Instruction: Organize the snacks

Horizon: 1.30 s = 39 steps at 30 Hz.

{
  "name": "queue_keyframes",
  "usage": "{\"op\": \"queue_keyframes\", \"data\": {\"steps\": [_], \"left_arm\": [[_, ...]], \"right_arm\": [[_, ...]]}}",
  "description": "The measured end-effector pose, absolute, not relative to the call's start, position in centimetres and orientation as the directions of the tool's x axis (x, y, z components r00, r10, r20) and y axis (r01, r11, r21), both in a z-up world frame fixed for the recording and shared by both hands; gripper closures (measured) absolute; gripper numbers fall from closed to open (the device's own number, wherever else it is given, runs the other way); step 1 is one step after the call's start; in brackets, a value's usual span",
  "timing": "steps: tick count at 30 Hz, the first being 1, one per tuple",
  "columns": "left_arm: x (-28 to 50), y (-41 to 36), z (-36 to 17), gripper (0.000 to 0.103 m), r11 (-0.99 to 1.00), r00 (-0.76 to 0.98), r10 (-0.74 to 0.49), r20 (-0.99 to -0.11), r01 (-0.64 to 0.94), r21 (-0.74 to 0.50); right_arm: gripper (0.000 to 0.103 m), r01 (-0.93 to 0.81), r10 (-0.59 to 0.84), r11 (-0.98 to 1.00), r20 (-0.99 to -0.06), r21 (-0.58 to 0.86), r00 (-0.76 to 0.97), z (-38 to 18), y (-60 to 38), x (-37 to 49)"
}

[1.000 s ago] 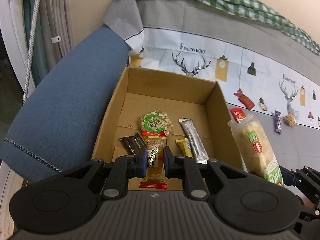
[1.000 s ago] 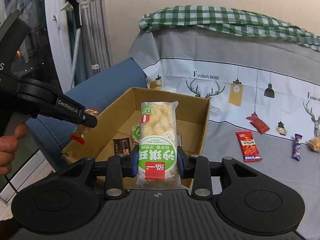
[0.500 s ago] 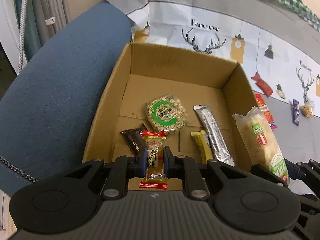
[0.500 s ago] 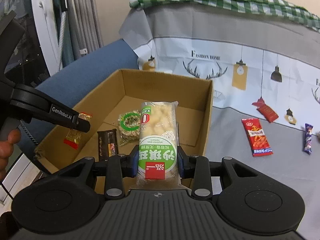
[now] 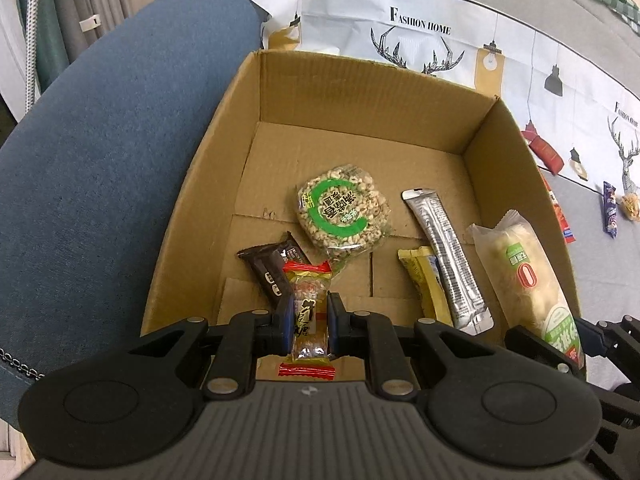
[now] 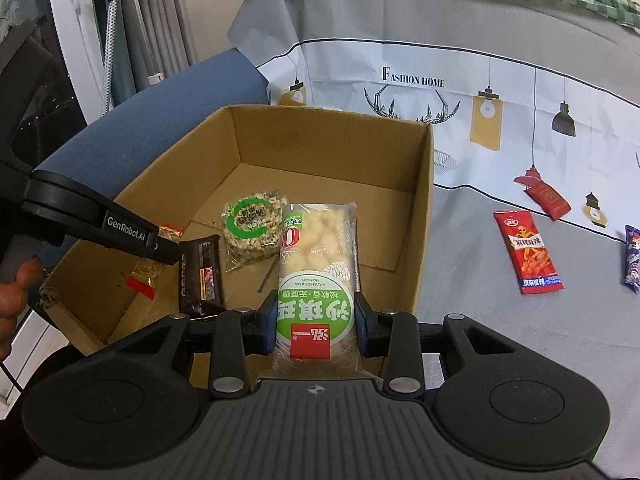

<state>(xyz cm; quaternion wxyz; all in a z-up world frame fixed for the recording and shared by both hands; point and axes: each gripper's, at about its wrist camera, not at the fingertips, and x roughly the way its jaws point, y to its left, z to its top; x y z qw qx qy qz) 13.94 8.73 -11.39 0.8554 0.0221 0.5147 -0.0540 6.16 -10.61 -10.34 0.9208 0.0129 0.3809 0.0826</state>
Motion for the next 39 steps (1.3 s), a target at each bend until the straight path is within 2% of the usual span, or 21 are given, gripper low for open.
{"op": "queue_keyframes", "data": {"steps": [6,7,8,9,10,11,12,14,24,31,39], "left_arm": [[14.5,8.9,-11.6,0.082,0.996,0.454,-0.051,-0.889,0.087,-0.012],[14.5,9.0,-11.6,0.064,0.996,0.452,-0.051,-0.89,0.083,-0.014],[14.5,9.1,-11.5,0.023,0.997,0.446,-0.053,-0.893,0.075,-0.022],[14.5,9.2,-11.3,0.003,0.998,0.439,-0.052,-0.897,0.058,-0.03],[14.3,9.4,-11.0,0.0,0.999,0.449,-0.045,-0.892,0.035,-0.032],[14.0,9.5,-10.6,0.0,0.999,0.46,-0.035,-0.887,0.022,-0.029],[13.7,9.6,-10.3,0.0,1.0,0.467,-0.021,-0.884,0.008,-0.019],[13.0,9.9,-9.7,0.0,1.0,0.457,-0.014,-0.889,0.001,-0.016],[3.9,10.1,-7.2,0.0,0.999,0.451,0.027,-0.892,0.005,0.033],[-2.8,9.1,-6.4,0.0,0.999,0.475,0.028,-0.88,0.018,0.041],[-7.8,7.1,-3.2,0.0,0.995,0.605,0.018,-0.796,0.067,0.073]], "right_arm": [[0.065,-0.137,0.152,0.988,-0.702,0.078,0.696,-10.6,-10.7,6.5],[0.065,-0.137,0.149,0.988,-0.701,0.074,0.697,-10.6,-10.7,6.5],[0.063,-0.138,0.149,0.988,-0.699,0.073,0.7,-10.5,-10.7,6.6],[0.061,-0.14,0.155,0.987,-0.695,0.079,0.702,-10.3,-10.8,6.6],[0.04,-0.14,0.162,0.986,-0.691,0.088,0.705,-10.1,-10.9,6.6],[0.017,-0.134,0.161,0.987,-0.688,0.093,0.707,-9.9,-11.0,6.6],[0.013,-0.125,0.158,0.987,-0.676,0.098,0.72,-9.5,-11.1,6.3],[0.013,-0.138,0.167,0.986,-0.647,0.096,0.744,-8.6,-11.0,5.4],[0.008,-0.15,0.169,0.985,-0.667,0.085,0.726,-5.9,-9.9,-1.6],[0.005,-0.154,0.167,0.985,-0.618,0.075,0.768,-3.2,-10.0,-7.6],[0.003,-0.192,0.167,0.981,-0.528,0.007,0.833,-0.9,-10.3,-13.4]]}}
